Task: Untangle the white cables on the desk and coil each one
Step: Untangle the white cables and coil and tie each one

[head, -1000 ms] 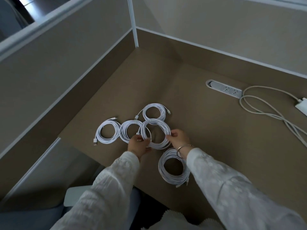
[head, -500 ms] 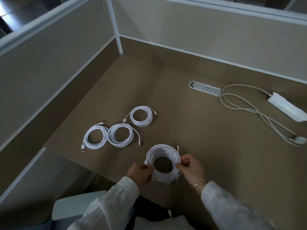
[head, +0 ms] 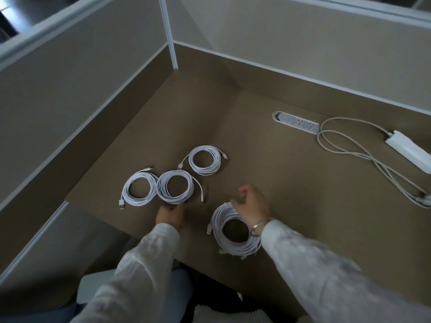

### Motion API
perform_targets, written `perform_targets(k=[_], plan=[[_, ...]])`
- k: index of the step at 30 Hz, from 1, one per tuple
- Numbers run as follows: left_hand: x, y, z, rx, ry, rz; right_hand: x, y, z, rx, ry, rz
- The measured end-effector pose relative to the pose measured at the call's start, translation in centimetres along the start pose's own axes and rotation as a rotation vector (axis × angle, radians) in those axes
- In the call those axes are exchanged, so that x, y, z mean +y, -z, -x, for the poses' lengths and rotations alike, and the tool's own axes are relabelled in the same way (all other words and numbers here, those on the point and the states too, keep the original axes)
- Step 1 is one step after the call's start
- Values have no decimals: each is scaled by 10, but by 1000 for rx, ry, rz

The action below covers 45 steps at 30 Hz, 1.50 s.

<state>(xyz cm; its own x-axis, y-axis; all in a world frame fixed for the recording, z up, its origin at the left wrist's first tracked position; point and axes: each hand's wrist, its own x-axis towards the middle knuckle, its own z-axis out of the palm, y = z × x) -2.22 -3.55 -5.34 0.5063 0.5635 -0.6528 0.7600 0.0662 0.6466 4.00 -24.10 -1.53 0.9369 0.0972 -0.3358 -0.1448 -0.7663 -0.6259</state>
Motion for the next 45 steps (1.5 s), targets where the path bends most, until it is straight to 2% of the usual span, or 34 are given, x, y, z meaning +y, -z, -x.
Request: perform_targets(k=[3, 6, 10, 13, 15, 20, 26, 30, 36, 40, 45], plan=[[12, 15, -21, 76, -28, 15, -31, -28, -27, -114, 3, -18], [6, 19, -50, 46, 10, 56, -51, -55, -48, -227, -13, -27], [-57, 8, -138, 35, 40, 73, -64, -82, -64, -331, 10, -53], [-48, 7, -128, 8, 66, 115, -66, -101, -74, -377, -29, -74], [-31, 9, -103, -1, 72, 131, -69, -105, -74, -348, -26, -84], [-2, 12, -50, 18, 34, 261, -73, -85, -67, -152, -86, -187], [31, 12, 29, -191, -66, 423, -62, -22, -32, -138, -155, -470], [38, 7, 78, -341, -96, 314, -28, 18, 0, -105, -194, -562], [5, -15, 100, -406, -159, 24, 34, 32, 43, -35, -188, -430], [-7, -28, 90, -333, -189, -216, 49, 21, 47, -28, -160, -249], [-11, -37, 76, -332, -185, -358, 48, 17, 39, -20, -151, 119]])
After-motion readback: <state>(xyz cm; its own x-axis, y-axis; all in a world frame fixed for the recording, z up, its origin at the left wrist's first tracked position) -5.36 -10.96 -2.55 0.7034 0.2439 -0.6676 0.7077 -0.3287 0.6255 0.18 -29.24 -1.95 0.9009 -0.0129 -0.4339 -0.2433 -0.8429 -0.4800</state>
